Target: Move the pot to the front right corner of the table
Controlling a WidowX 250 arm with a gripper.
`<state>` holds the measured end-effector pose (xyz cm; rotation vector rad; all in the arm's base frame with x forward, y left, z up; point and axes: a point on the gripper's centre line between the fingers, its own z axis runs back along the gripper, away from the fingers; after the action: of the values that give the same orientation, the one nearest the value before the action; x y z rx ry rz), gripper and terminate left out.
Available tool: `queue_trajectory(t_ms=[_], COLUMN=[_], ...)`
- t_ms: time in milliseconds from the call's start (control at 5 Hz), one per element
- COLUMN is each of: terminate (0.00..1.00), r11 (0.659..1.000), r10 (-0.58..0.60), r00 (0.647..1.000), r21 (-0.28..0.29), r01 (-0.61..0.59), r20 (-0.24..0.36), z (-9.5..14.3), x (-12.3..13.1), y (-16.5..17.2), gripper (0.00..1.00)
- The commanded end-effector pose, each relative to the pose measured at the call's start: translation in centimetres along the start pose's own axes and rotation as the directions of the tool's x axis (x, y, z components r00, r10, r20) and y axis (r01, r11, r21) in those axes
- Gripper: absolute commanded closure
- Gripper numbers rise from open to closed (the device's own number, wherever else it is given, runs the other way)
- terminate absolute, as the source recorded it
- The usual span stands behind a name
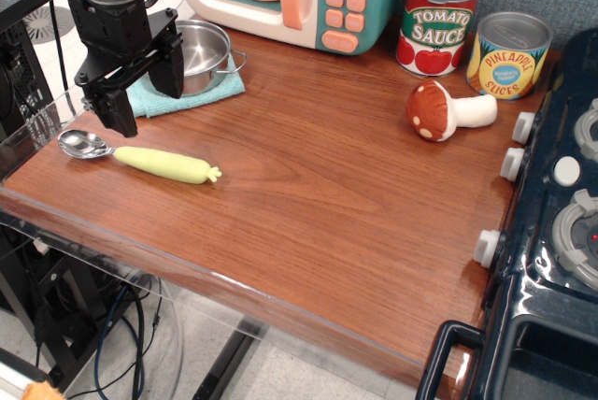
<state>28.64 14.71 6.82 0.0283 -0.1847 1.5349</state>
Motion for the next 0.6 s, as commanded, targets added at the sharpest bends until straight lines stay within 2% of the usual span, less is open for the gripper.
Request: queue_trajectory(t_ms=[0,200,400], terminate=[0.00,0.00,0.00], r11=[1.000,0.999,0.993], r10=[0.000,0.050,0.117], r00=[1.000,0.999,0.993], r21=[0.000,0.000,-0.003], r01=[0.000,-0.050,-0.117], r20=[0.000,0.008,-0.014], z=[0.0,0.3,0.7], x=[0.0,0.7,1.8], y=[0.0,-0.3,-1.4], gripper=[0.00,0.00,0.00])
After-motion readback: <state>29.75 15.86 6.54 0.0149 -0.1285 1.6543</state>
